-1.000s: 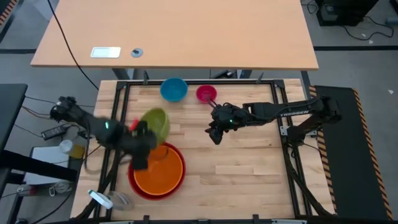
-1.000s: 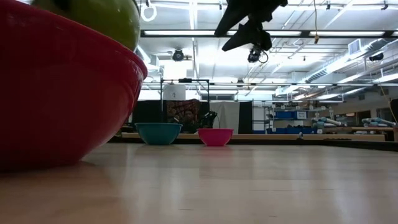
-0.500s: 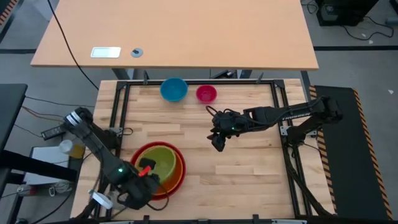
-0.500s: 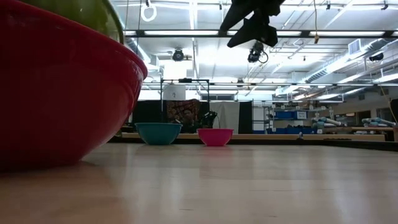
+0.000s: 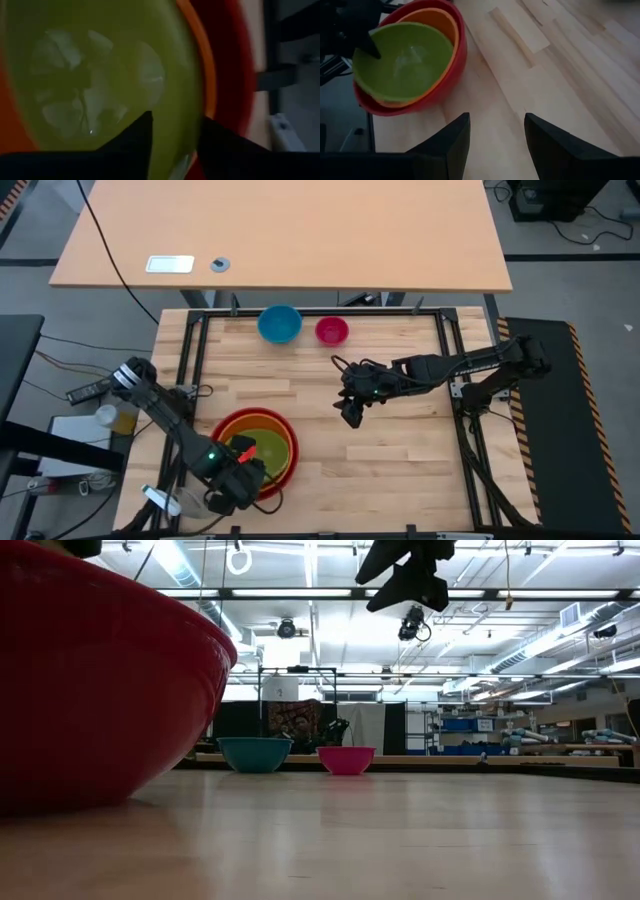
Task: Nest bowls inside each other
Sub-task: Stack the green bowl on top of the orange bowl, then stack the blue bowl on top of the green bowl
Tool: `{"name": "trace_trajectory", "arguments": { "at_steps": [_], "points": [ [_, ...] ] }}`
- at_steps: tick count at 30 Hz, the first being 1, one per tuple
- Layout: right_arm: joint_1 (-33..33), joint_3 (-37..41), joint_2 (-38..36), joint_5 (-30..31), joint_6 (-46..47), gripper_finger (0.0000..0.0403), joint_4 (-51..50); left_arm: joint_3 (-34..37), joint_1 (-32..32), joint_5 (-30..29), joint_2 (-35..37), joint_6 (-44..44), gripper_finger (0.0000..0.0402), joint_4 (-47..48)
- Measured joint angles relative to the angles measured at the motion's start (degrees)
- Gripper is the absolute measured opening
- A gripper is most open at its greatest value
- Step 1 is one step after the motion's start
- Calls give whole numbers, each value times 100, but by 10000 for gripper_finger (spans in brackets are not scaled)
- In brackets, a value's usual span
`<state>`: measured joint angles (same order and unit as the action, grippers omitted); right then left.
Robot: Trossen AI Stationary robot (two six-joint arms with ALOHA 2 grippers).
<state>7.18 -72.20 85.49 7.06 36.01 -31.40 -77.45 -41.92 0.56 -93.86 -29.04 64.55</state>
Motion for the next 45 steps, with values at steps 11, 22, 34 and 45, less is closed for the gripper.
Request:
{"name": "trace_trajectory", "arguments": {
  "at_steps": [11, 22, 34, 45],
  "points": [
    [-6, 0, 0, -206, 59, 194, -63, 0, 344, 851, 813, -320, 228, -831],
    [-7, 0, 0, -357, 199, 194, -94, 45, 286, -64, 1108, -294, 229, -742],
    [-52, 0, 2, -219, 106, 194, -183, 1055, 190, 362, 977, -504, 228, -2046],
    [-139, 0, 188, -387, 84, 194, 252, 1490, 306, -1158, 1818, -1005, 205, -2148]
  ]
}}
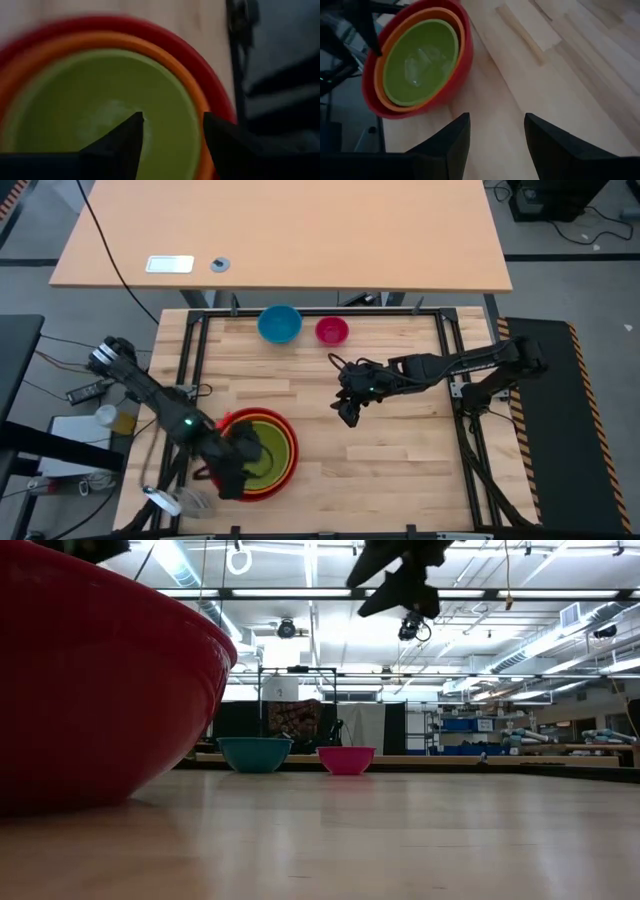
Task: Nest bowls inside each other
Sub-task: Stack the blue bowl on top of the green bowl
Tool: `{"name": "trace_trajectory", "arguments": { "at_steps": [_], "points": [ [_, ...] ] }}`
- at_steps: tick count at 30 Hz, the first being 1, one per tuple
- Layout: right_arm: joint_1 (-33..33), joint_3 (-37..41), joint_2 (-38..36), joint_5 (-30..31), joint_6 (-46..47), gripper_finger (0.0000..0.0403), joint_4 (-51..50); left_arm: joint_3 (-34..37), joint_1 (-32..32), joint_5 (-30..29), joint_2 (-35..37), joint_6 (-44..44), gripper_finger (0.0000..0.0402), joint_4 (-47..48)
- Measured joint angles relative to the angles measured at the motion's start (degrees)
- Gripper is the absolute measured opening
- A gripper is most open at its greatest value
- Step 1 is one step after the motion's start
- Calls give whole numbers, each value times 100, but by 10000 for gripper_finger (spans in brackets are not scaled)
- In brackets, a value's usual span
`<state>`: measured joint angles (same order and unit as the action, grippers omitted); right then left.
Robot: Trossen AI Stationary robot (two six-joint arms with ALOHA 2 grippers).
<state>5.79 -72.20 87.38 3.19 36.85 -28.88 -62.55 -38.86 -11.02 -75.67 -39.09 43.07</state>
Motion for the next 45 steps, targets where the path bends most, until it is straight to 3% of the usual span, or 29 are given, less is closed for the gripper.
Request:
{"name": "trace_trajectory", "arguments": {
  "at_steps": [4, 10, 14, 18, 24, 27, 32, 36, 43, 45],
  "points": [
    [-64, 3, 183, -33, -80, 190, 282, 436, 418, -584, 767, -257, 176, 49],
    [-276, -34, 138, -91, -85, 179, 441, 674, 1914, -520, 1322, 282, 151, 18],
    [-291, -99, 166, -110, -83, 171, 478, 676, 3376, 70, 1147, 1128, 149, -144],
    [-43, -98, 169, 311, 62, 165, 487, 676, 4778, 644, 903, 1725, 149, -427],
    [414, -98, 219, 763, 360, 160, 537, 590, 6204, 1714, 153, 2204, 149, -546],
    [651, -96, 394, 959, 392, 160, 557, 254, 6498, 1756, -432, 2561, 149, -281],
    [890, -92, 739, 962, 600, 160, 562, -789, 6564, 704, -1347, 3438, 149, 647],
    [986, -92, 828, 939, 752, 160, 568, -1468, 6500, 239, -1795, 4323, 149, 1059],
    [1024, -92, 778, 1074, 866, 160, 620, -1793, 6500, 50, -2537, 5254, 161, 1118],
    [1032, -92, 778, 1070, 911, 160, 612, -1821, 6432, -315, -2745, 5315, 177, 1110]
  ]
}}
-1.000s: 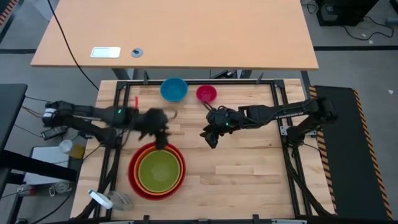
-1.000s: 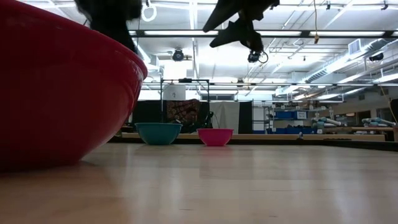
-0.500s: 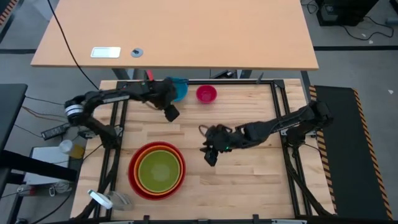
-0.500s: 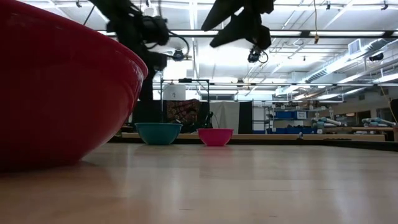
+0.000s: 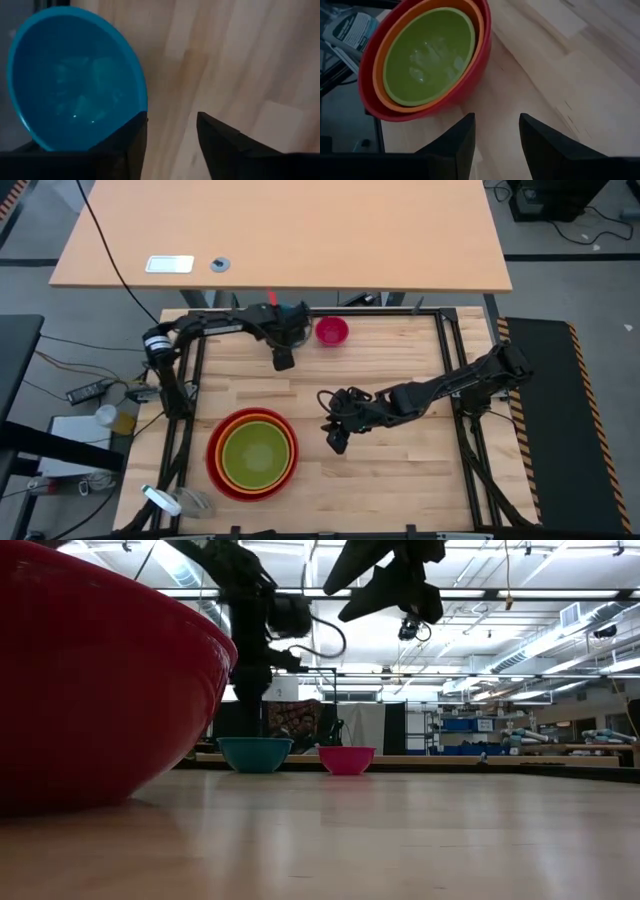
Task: Nest bowls inside each other
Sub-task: Stack the blue bowl on top of the green bowl
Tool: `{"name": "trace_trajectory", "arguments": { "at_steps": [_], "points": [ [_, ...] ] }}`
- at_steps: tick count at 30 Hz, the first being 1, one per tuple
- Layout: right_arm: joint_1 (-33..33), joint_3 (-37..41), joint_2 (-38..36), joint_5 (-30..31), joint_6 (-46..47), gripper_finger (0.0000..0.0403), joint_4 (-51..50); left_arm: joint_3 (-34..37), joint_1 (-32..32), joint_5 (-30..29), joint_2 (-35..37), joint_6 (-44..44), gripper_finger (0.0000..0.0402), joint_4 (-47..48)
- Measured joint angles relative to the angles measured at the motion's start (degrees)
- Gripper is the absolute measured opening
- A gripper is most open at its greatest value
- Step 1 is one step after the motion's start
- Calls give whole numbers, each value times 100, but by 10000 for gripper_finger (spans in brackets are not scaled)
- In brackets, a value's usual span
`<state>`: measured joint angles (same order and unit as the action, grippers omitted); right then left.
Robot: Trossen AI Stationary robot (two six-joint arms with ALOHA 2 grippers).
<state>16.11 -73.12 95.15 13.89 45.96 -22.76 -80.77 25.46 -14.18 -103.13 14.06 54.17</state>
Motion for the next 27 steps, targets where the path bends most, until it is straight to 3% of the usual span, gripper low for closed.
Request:
{"name": "trace_trajectory", "arguments": {
  "at_steps": [3, 8, 27],
  "points": [
    [22, 0, 11, -1, 63, 160, 4, -8, -64, -455, -240, 59, 202, 23],
    [49, 0, 13, -18, 66, 160, 45, -14, -96, -463, -514, 200, 217, 46],
    [80, 0, 17, -13, 104, 160, 344, -14, -16, -572, -755, 376, 143, -23]
  ]
}}
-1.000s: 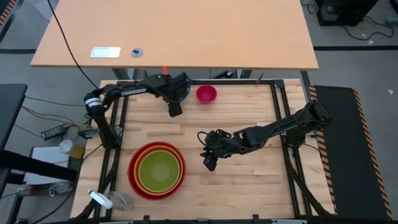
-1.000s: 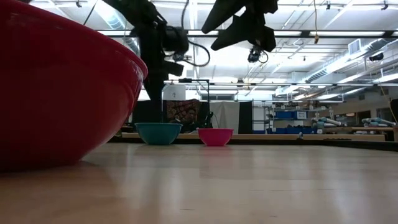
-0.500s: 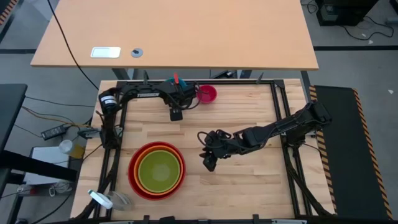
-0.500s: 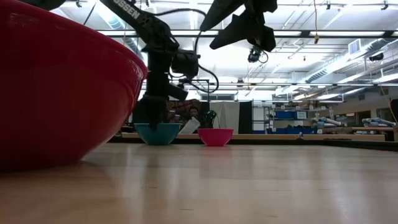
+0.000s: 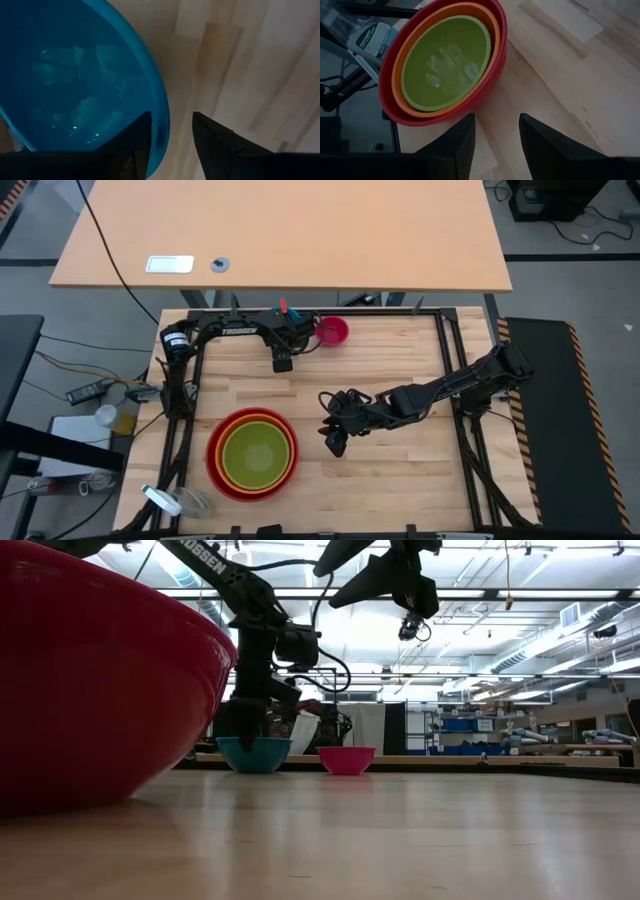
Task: Nest bowls inside each other
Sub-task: Stack the blue bowl on top of the green bowl
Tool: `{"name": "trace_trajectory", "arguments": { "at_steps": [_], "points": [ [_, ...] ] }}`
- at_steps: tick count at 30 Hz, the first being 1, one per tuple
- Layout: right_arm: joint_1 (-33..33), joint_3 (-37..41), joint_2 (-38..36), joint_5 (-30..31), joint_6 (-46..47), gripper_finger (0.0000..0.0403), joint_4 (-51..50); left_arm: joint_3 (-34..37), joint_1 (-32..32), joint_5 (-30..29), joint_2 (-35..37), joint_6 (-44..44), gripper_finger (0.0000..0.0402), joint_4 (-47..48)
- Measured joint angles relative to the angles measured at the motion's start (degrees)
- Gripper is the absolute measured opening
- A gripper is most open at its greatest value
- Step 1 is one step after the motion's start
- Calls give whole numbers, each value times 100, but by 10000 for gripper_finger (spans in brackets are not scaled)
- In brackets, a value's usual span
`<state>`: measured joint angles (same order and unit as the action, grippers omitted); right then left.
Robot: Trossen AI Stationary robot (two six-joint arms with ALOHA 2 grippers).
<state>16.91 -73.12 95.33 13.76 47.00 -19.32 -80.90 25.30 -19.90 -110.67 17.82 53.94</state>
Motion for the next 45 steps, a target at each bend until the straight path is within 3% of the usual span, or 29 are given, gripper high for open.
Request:
{"name": "trace_trajectory", "arguments": {
  "at_steps": [6, 14, 23, 28, 32, 37, 41, 45],
  "points": [
    [0, 0, 0, 0, 1, 160, 28, 0, 2, 0, 0, 110, 102, 27],
    [76, 0, 0, -11, 101, 160, 41, 0, 29, -25, 0, -62, 14, 60],
    [146, 0, -29, -24, 96, 160, -393, 2, -100, -17, 96, -72, 13, 662],
    [189, -2, -208, -74, 7, 160, -1016, 4, -284, 26, 582, -148, 12, 633],
    [304, -2, -410, 323, -145, 160, -1507, 55, -315, 20, 1060, -330, 11, 377],
    [376, 159, -570, 712, -215, 160, -1669, 738, -393, 9, 1680, -527, 10, 181],
    [374, 244, -557, 548, -161, 160, -1618, 1250, -858, 21, 2268, -976, 10, 441],
    [371, 342, -544, 303, -158, 160, -1553, 1282, -1787, 24, 2920, -1795, 10, 780]
  ]
}}
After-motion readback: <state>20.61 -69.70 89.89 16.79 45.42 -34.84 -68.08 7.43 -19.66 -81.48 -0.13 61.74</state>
